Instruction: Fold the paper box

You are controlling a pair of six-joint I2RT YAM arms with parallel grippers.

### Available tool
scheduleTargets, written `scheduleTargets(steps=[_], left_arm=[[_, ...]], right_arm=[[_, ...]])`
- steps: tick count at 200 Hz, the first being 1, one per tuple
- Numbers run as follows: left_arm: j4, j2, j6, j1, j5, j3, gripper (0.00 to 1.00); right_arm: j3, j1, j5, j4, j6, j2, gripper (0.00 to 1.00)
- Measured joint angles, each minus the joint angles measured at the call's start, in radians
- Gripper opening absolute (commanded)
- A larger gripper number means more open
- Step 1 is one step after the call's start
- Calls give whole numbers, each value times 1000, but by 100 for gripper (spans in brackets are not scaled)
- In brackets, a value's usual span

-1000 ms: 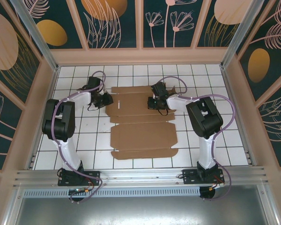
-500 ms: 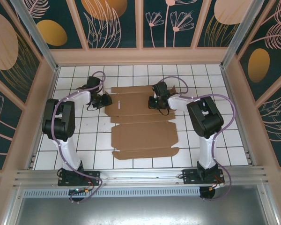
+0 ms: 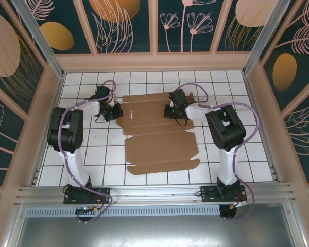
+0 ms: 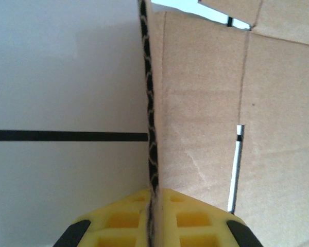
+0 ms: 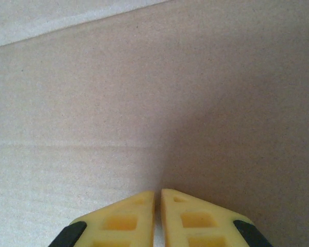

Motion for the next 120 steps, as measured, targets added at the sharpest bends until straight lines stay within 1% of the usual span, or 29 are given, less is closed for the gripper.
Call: scheduleTargets(steps=[40,52,72,89,120], left_arm=[[50,-60,-66,-1,79,-25,7],[66,-73,-80,-9,113,-25,9],[96,-79,-107,-33,154,-25,24],[124,-79,-122,-55,179,-25,39],[157,-57,-153,-99,200,-3,55]], right_arm=[[-6,-4,7,16,0,1,13],[-6,-4,7,19,0,2,13],[-6,-4,6,28,0,6,13],[-6,-3,5,34,0,8,13],[-6,-2,5,37,0,8,13]])
